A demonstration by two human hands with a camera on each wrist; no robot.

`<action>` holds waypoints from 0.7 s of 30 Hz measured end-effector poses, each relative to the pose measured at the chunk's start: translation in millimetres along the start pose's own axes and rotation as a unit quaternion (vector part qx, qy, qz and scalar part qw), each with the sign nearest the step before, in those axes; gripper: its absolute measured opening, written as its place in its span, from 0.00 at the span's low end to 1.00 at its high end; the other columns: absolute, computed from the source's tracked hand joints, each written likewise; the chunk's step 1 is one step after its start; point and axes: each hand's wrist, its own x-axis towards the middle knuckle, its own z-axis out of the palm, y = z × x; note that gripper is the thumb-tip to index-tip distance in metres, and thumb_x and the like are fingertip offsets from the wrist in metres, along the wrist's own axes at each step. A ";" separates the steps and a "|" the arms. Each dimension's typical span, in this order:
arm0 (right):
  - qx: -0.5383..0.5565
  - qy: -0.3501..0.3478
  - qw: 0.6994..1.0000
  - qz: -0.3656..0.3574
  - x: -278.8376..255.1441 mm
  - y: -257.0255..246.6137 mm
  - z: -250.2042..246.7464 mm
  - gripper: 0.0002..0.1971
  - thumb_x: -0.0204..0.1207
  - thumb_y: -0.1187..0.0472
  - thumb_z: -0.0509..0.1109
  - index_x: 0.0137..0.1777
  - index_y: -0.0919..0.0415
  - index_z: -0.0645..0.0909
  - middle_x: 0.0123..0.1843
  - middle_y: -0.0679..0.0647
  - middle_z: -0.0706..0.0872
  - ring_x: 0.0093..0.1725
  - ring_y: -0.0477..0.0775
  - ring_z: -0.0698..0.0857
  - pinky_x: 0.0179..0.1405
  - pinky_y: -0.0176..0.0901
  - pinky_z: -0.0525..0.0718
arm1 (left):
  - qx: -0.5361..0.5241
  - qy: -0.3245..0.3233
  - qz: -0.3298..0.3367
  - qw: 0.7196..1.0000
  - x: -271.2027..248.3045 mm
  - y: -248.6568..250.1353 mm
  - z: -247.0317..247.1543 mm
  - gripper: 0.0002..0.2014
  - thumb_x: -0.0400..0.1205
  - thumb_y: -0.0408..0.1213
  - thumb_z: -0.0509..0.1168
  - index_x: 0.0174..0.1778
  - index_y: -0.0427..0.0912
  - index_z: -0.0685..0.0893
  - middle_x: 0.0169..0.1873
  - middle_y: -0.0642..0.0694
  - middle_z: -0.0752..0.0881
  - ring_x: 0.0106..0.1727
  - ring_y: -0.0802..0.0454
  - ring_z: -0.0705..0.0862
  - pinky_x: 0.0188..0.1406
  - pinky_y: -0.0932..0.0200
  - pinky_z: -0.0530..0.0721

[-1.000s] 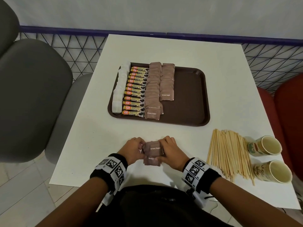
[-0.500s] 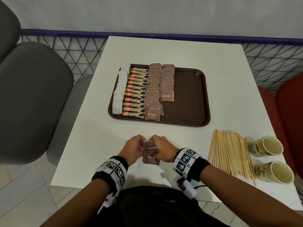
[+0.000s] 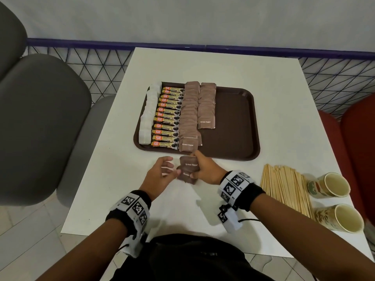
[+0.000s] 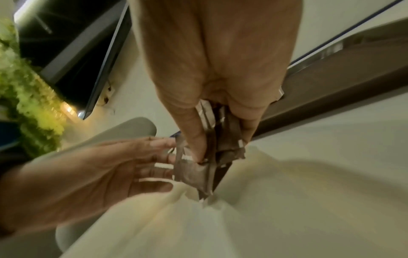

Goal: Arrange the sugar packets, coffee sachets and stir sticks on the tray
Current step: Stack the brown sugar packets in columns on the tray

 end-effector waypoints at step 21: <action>0.137 0.132 0.981 -0.036 7.8 -24.3 -8.3 0.25 0.75 0.54 0.70 0.70 0.56 0.68 0.61 0.54 0.68 0.65 0.49 0.62 0.68 0.40 0.64 | -0.426 -0.161 -0.171 0.874 25.4 66.5 -7.6 0.19 0.82 0.38 0.54 0.65 0.32 0.77 0.57 0.32 0.84 0.50 0.41 0.87 0.48 0.42 0.88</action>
